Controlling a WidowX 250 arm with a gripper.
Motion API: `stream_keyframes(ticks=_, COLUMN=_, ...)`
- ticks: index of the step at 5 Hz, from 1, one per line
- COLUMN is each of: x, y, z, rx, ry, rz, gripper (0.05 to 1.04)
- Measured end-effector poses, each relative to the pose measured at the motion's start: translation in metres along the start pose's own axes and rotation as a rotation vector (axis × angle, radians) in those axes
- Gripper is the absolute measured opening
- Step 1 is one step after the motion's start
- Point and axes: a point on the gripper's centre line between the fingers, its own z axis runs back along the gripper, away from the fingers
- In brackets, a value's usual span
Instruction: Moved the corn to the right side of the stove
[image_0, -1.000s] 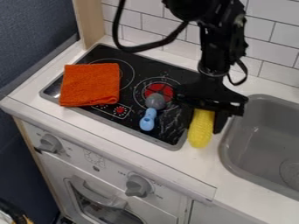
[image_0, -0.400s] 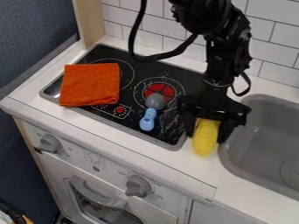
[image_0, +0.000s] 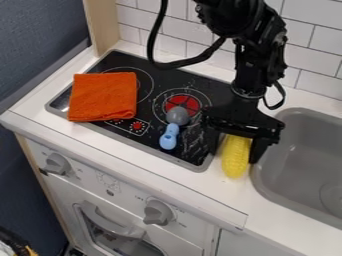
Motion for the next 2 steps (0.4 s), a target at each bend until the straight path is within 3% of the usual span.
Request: stream_keyframes(ticks=2, x=0.008, y=-0.003, z=0.048, rx=-0.089, ry=-0.066, rz=-0.026, gripper=0.998)
